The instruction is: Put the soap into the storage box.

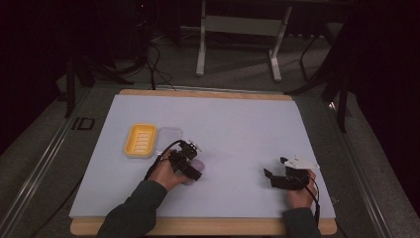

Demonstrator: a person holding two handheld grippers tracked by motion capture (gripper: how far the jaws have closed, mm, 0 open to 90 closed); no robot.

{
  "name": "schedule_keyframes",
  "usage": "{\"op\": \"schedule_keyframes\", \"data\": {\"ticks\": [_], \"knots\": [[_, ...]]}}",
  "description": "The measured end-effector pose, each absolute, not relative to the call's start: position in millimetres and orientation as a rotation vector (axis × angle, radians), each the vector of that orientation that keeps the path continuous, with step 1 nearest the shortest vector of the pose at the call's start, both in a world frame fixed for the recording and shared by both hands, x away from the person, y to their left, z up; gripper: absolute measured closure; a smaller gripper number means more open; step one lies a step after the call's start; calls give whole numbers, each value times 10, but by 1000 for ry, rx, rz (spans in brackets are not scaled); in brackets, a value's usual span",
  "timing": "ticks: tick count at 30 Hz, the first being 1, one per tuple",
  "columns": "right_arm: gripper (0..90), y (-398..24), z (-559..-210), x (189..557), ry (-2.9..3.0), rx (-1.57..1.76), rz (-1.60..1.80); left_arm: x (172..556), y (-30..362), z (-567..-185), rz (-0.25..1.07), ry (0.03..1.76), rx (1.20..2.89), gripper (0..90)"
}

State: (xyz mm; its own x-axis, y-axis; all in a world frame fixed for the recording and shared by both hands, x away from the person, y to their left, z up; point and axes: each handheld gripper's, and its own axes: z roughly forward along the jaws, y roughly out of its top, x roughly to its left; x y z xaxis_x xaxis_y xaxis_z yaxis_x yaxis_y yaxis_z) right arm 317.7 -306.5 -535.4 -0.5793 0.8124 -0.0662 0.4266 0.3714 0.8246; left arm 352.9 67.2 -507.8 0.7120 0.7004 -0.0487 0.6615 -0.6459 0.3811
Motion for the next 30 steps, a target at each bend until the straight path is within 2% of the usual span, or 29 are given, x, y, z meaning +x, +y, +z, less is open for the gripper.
{"op": "schedule_keyframes", "data": {"ticks": [8, 17, 30], "knots": [[172, -3065, -5354, 3176, 2168, 1069, 1100, 3532, 652, -5080, 141, 1016, 2587, 282], [173, -3062, -5354, 3175, 2169, 1070, 1099, 3567, 650, -5023, 109, 928, 2680, 481], [172, -3055, -5355, 3179, 2180, 1067, 1088, 3656, 557, -4998, 74, 851, 2824, 473]]}}
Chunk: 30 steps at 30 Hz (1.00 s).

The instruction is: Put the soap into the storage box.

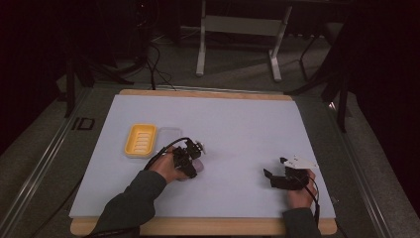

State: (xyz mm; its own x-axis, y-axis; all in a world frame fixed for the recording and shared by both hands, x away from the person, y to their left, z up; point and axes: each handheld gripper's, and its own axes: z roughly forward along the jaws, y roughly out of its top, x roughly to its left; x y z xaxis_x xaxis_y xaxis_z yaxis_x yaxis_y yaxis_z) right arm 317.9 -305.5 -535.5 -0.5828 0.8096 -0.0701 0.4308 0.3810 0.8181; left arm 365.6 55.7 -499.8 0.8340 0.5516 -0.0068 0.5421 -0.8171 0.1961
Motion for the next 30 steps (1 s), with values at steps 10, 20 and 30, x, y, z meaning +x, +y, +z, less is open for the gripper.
{"op": "schedule_keyframes", "data": {"ticks": [10, 20, 30], "knots": [[172, -3051, -5356, 3180, 2186, 1066, 1082, 3695, 487, -4987, 50, 837, 2889, 483], [173, -3052, -5355, 3181, 2187, 1064, 1084, 3698, 448, -4976, 64, 812, 2926, 498], [173, -3050, -5356, 3181, 2188, 1062, 1085, 3745, 510, -4964, 31, 824, 2910, 498]]}}
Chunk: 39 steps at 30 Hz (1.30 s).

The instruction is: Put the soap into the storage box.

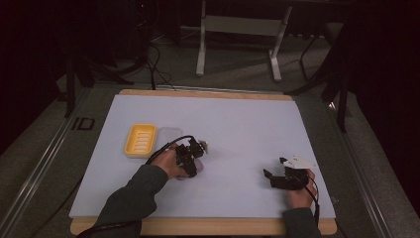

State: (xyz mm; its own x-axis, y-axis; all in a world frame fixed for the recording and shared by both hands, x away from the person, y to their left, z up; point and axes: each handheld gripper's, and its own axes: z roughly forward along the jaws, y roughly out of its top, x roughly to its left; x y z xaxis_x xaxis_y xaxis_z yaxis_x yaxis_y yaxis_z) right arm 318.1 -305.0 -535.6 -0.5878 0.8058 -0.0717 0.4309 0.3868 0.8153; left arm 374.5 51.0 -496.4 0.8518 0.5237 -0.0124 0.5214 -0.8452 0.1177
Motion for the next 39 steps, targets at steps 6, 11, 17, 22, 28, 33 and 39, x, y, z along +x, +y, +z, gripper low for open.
{"op": "schedule_keyframes", "data": {"ticks": [6, 11, 17, 22, 28, 33, 39], "knots": [[173, -3050, -5356, 3181, 2189, 1061, 1085, 3764, 573, -4900, 17, 837, 2895, 498], [173, -3049, -5356, 3182, 2189, 1061, 1084, 3777, 648, -4833, 15, 836, 2876, 498], [173, -3048, -5356, 3182, 2189, 1059, 1084, 3774, 730, -4761, 36, 828, 2845, 498], [173, -3048, -5356, 3181, 2189, 1059, 1083, 3772, 767, -4708, 28, 818, 2837, 498], [173, -3045, -5357, 3180, 2188, 1057, 1082, 3781, 816, -4646, 47, 833, 2850, 498], [173, -3040, -5357, 3178, 2191, 1054, 1077, 3802, 880, -4585, 61, 859, 2834, 498], [173, -3042, -5357, 3179, 2188, 1054, 1080, 3832, 925, -4555, 90, 901, 2837, 498]]}}
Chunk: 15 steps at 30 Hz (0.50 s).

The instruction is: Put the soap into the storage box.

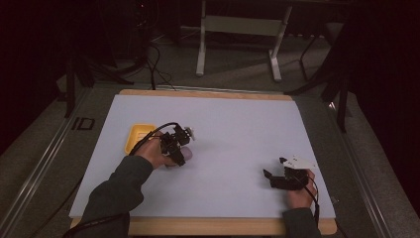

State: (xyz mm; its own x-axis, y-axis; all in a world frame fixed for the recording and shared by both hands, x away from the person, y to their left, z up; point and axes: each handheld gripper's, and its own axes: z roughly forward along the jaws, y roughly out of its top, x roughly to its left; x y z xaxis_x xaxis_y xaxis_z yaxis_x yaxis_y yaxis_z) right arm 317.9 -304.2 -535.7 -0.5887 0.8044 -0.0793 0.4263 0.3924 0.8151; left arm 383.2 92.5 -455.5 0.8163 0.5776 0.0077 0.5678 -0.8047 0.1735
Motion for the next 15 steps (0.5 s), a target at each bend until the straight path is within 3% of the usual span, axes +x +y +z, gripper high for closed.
{"op": "schedule_keyframes", "data": {"ticks": [15], "knots": [[173, -3052, -5355, 3174, 2182, 1056, 1091, 3949, 1106, -4518, 114, 989, 2787, 498]]}}
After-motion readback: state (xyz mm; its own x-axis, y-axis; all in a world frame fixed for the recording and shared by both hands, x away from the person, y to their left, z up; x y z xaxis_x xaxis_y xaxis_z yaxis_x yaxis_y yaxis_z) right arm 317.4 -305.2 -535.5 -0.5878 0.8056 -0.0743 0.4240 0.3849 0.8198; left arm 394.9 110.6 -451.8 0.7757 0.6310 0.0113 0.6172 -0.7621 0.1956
